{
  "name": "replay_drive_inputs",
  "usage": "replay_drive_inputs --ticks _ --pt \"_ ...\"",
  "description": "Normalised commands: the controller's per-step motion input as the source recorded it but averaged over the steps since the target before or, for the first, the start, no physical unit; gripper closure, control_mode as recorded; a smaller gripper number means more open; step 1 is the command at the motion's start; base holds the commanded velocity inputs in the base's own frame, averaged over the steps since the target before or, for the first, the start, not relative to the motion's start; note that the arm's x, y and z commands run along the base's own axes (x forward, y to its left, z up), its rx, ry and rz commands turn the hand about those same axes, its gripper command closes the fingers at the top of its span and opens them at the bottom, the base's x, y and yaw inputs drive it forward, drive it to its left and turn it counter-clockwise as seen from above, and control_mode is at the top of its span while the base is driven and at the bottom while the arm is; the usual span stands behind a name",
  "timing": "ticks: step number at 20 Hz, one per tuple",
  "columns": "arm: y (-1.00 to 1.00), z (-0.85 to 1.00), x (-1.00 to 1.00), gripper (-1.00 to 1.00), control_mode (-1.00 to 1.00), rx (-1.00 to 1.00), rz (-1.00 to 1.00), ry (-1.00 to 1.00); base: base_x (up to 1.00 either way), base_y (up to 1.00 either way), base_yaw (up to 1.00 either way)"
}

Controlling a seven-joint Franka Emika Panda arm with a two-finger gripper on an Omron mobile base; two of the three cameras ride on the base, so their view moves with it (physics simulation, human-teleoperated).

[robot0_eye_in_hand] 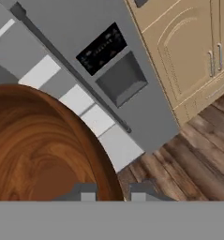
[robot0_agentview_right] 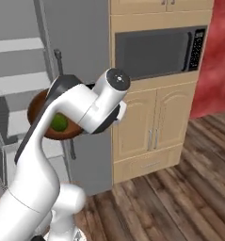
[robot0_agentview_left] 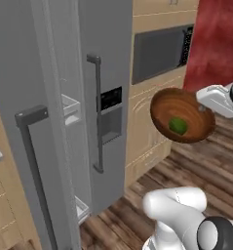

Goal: Move the mug from next to the sink to the open cabinet. Then, move the bowl with the lime to the fridge to clear the area for faucet cleaning.

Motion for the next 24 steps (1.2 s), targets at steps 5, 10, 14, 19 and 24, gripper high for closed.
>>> replay_drive_inputs --ticks 5,10,14,19,24 --pt "0.00 0.00 0.00 1.00 1.00 0.00 0.00 0.00 0.98 -0.01 0.60" --pt "0.00 0.00 0.00 1.00 1.00 0.00 0.00 0.00 0.63 0.00 0.57" --pt "0.00 0.00 0.00 1.00 1.00 0.00 0.00 0.00 0.03 -0.01 0.58" --pt "0.00 0.00 0.00 1.00 1.00 0.00 0.00 0.00 0.17 -0.19 0.34" --pt "0.00 0.00 0.00 1.00 1.00 0.00 0.00 0.00 0.40 -0.38 0.11"
